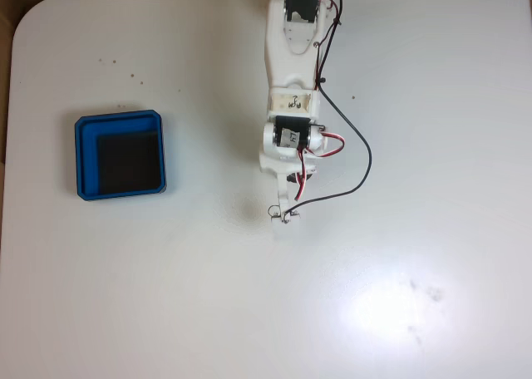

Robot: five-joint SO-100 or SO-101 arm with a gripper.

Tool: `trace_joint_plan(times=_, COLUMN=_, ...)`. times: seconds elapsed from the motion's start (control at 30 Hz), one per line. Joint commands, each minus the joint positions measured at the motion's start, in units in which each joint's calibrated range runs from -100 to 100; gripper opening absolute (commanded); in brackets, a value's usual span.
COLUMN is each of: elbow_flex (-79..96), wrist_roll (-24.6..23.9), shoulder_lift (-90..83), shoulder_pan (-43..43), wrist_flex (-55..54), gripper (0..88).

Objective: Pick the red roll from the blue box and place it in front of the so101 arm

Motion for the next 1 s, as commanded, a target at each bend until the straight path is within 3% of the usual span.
trace_joint_plan(times=0.0, elbow_flex=-1.6, wrist_roll=-0.3, shoulder_lift=-1.4, shoulder_pan=0.0, wrist_flex=-0.3, gripper=0.6)
trace_joint_plan(times=0.5, elbow_flex=-0.6, wrist_roll=-0.3, shoulder_lift=-9.5, shoulder_pan=-1.2, wrist_flex=-1.1, gripper=0.6)
trace_joint_plan(times=0.83, elbow_flex=11.0, wrist_roll=-0.3, shoulder_lift=-21.1, shoulder_pan=-5.0, wrist_flex=-1.5, gripper=0.6)
trace_joint_plan(times=0.97, elbow_flex=16.1, wrist_roll=-0.3, shoulder_lift=-24.3, shoulder_pan=-5.4, wrist_flex=-6.8, gripper=0.6)
